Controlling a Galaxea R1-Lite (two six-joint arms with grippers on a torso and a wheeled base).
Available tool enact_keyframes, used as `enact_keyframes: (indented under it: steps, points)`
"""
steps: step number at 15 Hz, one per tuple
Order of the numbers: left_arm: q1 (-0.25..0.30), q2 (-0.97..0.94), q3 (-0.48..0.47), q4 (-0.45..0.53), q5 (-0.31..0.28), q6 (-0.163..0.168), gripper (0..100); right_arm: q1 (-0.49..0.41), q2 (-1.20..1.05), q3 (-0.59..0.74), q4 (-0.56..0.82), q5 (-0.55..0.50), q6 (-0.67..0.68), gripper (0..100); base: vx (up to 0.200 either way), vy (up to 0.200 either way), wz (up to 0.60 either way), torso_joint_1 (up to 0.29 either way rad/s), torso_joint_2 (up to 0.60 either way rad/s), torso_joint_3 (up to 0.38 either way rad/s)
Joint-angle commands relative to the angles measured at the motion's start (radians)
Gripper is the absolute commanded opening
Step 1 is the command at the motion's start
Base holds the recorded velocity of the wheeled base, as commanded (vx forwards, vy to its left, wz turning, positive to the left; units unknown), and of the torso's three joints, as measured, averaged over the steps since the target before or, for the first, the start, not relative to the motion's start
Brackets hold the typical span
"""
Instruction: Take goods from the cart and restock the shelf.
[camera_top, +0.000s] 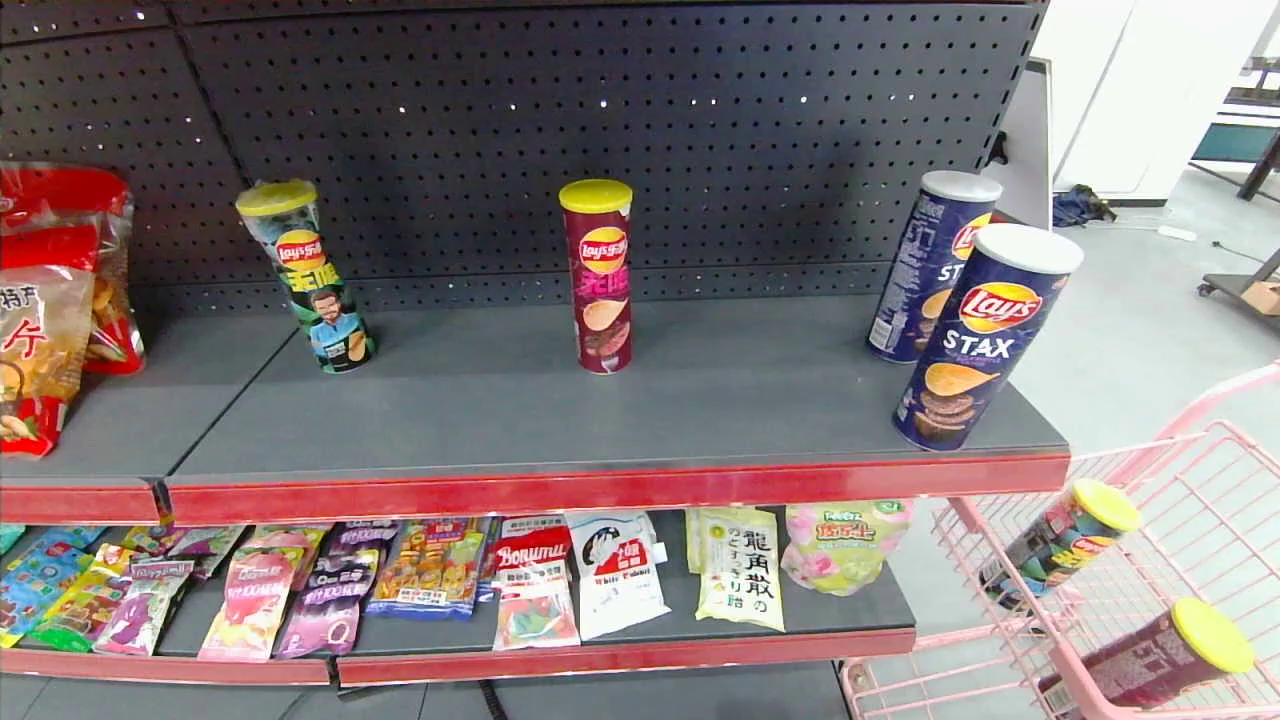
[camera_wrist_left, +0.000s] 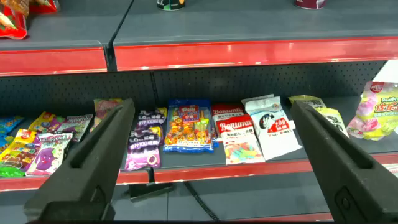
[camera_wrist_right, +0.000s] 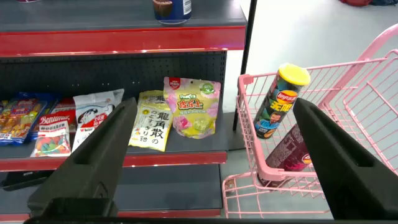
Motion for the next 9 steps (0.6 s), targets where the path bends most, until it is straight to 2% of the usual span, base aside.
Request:
enact_keyframes:
  steps: [1,2,9]
  points:
    - [0.000,0.000,0.000,0.000,0.000,0.000,100,0.000,0.000,0.000,0.000,0.000,0.000,100,0.000,0.000,0.00,0.000,0.00,0.000]
    - [0.000,0.000,0.000,0.000,0.000,0.000,100,0.000,0.000,0.000,0.000,0.000,0.000,100,0.000,0.000,0.00,0.000,0.00,0.000]
    - [0.000,0.000,0.000,0.000,0.000,0.000,100,0.000,0.000,0.000,0.000,0.000,0.000,100,0.000,0.000,-0.60,0.003,0.00,0.003]
